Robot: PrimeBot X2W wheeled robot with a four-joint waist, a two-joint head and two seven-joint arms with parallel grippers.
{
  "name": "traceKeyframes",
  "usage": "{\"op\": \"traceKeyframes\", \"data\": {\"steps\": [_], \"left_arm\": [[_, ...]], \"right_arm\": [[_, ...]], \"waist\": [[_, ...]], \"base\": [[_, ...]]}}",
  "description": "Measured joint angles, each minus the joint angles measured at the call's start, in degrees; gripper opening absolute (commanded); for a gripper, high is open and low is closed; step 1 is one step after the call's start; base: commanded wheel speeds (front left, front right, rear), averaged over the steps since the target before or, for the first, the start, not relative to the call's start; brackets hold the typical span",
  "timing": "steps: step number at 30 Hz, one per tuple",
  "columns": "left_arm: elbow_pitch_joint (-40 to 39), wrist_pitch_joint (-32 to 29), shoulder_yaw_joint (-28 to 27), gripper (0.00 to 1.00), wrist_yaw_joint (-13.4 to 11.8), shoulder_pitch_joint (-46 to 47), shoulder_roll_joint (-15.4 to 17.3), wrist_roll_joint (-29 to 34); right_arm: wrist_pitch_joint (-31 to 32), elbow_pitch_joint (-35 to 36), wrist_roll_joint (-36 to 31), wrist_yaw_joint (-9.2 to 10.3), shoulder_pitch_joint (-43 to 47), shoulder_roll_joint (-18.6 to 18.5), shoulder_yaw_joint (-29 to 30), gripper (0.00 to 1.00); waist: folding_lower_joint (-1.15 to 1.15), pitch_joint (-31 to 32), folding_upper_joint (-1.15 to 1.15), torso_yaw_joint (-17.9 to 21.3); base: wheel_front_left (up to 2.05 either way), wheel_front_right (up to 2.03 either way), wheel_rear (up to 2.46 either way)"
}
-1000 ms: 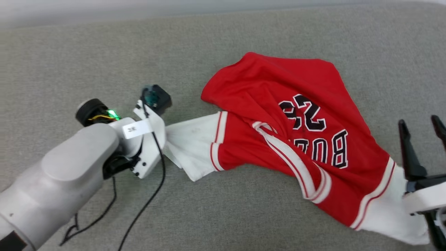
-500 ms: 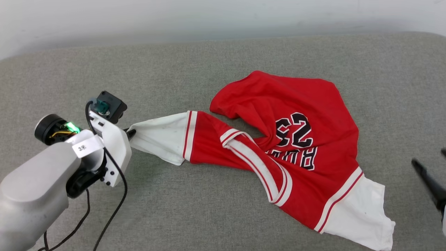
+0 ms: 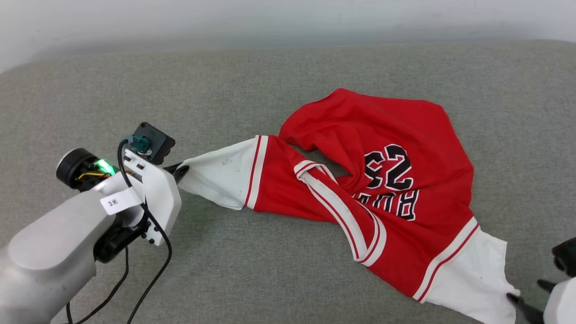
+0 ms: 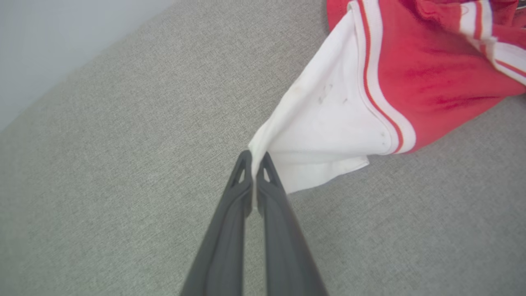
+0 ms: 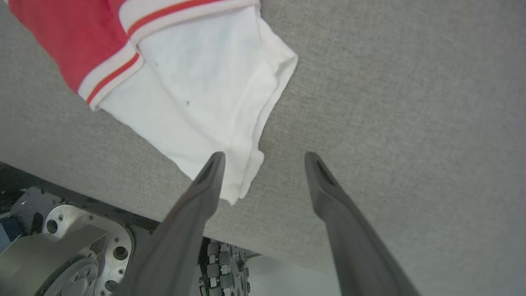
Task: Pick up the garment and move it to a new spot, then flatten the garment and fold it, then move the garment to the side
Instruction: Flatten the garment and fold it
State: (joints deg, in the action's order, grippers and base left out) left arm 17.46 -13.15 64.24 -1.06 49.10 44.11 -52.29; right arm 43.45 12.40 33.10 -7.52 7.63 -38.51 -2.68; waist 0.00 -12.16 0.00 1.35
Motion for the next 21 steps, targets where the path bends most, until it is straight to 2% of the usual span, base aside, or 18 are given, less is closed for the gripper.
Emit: {"op": "traceKeyframes", "data": {"steps": [9,17,18,19,20,21], "left_arm": [[-0.9,0.48,0.03,0.0,-0.2,1.8,-0.88,1.18],[-0.57,1.31,0.2,0.0,0.03,2.37,-1.75,1.62],[-0.43,1.51,0.22,0.0,0.04,2.36,-1.79,1.6],[-0.29,1.77,0.24,0.0,0.05,2.34,-1.81,1.6],[-0.16,2.07,0.24,0.0,0.04,2.31,-1.87,1.6],[-0.01,2.34,0.25,0.0,0.04,2.18,-1.9,1.6]], "right_arm": [[-4.15,-9.22,-1.45,0.0,-3.1,2.18,-7.88,1.0],[-8.46,-17.62,-0.75,0.46,-7.4,1.83,-15.61,1.0],[-9.44,-18.27,-0.26,0.46,-7.74,1.74,-16.22,0.77],[-10.35,-18.82,0.38,0.47,-7.91,1.69,-16.63,0.28],[-11.29,-19.26,0.93,0.47,-8.17,1.56,-17.02,0.0],[-12.33,-19.67,1.27,0.47,-8.47,1.43,-17.45,0.0]], "waist": [[0.0,-2.1,0.0,-1.25],[-0.02,-3.07,-0.01,-2.03],[-0.02,-2.98,-0.01,-2.06],[-0.02,-2.83,-0.01,-2.07],[-0.02,-2.61,-0.01,-2.08],[-0.02,-2.35,-0.01,-2.08]], "base": [[0.0,0.0,0.0],[0.0,0.0,0.0],[0.0,0.0,0.0],[0.0,0.0,0.0],[0.0,0.0,0.0],[0.0,0.0,0.0]]}}
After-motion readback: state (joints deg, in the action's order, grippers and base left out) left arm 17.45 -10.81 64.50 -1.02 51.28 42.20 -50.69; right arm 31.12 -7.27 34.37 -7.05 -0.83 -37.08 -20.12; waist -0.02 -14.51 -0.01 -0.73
